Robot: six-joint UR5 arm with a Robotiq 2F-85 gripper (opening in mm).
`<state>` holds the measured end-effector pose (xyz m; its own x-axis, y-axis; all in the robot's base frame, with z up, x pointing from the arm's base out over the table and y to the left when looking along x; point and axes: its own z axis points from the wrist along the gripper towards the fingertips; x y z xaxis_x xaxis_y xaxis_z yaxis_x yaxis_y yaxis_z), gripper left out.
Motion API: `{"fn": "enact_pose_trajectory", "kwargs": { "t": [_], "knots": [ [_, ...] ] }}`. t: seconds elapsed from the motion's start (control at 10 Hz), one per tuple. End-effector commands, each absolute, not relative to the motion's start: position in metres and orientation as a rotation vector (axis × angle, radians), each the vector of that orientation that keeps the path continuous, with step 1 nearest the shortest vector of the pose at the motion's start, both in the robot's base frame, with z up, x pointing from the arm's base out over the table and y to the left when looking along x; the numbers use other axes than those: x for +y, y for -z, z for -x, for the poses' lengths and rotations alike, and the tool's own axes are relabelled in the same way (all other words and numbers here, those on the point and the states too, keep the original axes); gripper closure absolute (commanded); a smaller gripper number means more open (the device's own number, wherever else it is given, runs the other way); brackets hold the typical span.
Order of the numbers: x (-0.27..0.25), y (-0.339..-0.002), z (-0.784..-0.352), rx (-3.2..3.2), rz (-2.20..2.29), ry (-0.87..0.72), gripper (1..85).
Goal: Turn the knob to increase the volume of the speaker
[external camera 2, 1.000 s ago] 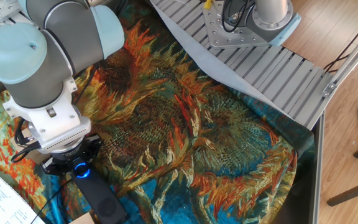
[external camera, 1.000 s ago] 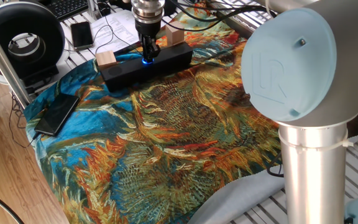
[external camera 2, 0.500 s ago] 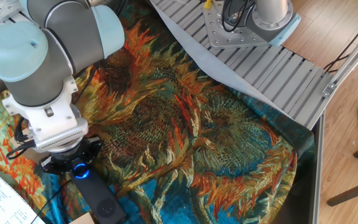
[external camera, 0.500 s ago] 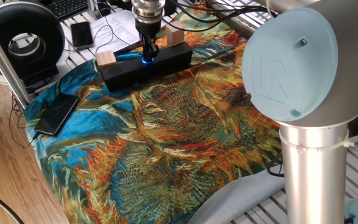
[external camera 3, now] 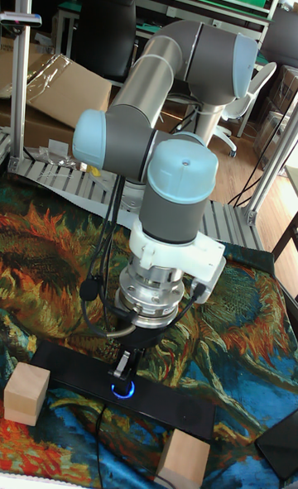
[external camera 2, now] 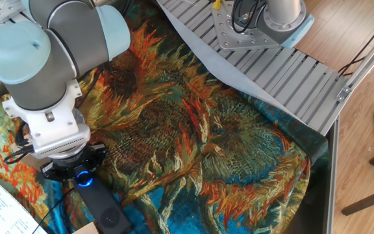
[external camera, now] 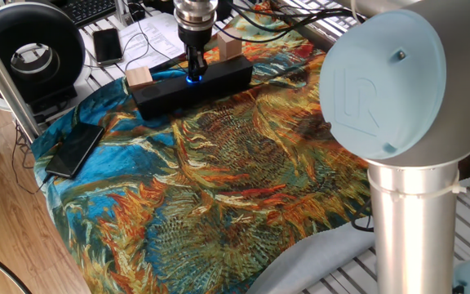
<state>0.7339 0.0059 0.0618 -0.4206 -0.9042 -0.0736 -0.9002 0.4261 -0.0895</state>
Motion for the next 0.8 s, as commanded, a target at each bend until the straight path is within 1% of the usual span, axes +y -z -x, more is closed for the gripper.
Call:
{"fn": "enact_pose_trajectory", "kwargs": {
  "t": [0.0, 0.2, 0.4, 0.5, 0.6, 0.7],
  "knots": [
    [0.008, -0.064, -0.736, 2.613, 1.502, 0.042, 68.0],
    [0.01, -0.065, -0.737, 2.626, 1.464, 0.038, 68.3],
    [0.004, -0.072, -0.731, 2.651, 1.447, 0.079, 71.7],
    [0.002, -0.074, -0.729, 2.659, 1.447, 0.089, 71.3],
    [0.006, -0.076, -0.726, 2.673, 1.431, 0.088, 66.7],
    [0.011, -0.077, -0.725, 2.668, 1.434, 0.052, 56.3]
  ]
}}
